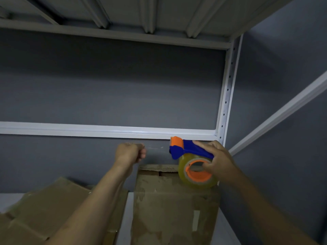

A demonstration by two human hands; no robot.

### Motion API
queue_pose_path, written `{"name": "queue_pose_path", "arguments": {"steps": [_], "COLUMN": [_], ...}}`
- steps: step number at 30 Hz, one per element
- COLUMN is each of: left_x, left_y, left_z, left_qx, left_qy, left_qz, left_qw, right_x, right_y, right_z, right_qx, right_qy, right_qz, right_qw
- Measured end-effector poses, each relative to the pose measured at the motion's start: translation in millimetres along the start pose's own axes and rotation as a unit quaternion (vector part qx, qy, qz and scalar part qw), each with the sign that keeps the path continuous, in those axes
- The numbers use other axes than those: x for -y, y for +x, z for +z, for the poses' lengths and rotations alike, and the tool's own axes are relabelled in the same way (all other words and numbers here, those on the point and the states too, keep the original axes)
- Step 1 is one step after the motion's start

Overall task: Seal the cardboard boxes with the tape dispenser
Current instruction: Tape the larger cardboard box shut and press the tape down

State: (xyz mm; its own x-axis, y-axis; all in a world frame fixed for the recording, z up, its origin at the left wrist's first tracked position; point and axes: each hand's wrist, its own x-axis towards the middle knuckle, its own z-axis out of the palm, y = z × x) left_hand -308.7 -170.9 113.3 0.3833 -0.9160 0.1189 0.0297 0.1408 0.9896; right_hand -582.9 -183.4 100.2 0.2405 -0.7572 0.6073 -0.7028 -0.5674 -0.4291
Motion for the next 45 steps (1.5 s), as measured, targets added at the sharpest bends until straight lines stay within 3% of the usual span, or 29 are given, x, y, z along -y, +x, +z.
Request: {"name": "queue_pose_path", "arguments": {"steps": [5,10,13,19,22,28,30,35,39,43,45], "left_x": [14,55,69,69,69,66,64,62,70,80,85], "left_y": [0,0,1,4,3,7,10,18,26,30,28], "left_z": [2,-2,-9,-14,-18,-29,-31,-39,-44,-46,-45], "left_qx": [0.028,0.185,0.190,0.180,0.160,0.051,0.010,0.010,0.022,0.041,0.050], "left_qy": [0.021,0.214,0.279,0.246,0.186,-0.024,-0.033,0.113,0.324,0.379,0.368], "left_qz": [0.055,0.101,0.135,0.125,0.107,-0.003,-0.035,-0.045,0.033,0.071,0.065], "left_qw": [0.998,0.954,0.932,0.944,0.963,0.998,0.999,0.992,0.945,0.922,0.926], "right_x": [-4,-8,-5,1,2,8,12,12,15,22,27], "right_y": [5,6,9,31,39,54,57,61,63,64,64], "right_z": [-8,-10,-9,-9,2,22,24,26,26,26,26], "right_qx": [-0.018,-0.021,-0.015,0.023,0.084,0.156,0.174,0.203,0.214,0.226,0.231], "right_qy": [-0.018,-0.036,-0.088,-0.189,-0.205,-0.271,-0.284,-0.282,-0.295,-0.326,-0.353], "right_qz": [0.019,0.011,-0.024,-0.067,-0.104,-0.152,-0.156,-0.159,-0.170,-0.189,-0.195], "right_qw": [0.999,0.999,0.996,0.979,0.970,0.938,0.930,0.924,0.916,0.898,0.886]}}
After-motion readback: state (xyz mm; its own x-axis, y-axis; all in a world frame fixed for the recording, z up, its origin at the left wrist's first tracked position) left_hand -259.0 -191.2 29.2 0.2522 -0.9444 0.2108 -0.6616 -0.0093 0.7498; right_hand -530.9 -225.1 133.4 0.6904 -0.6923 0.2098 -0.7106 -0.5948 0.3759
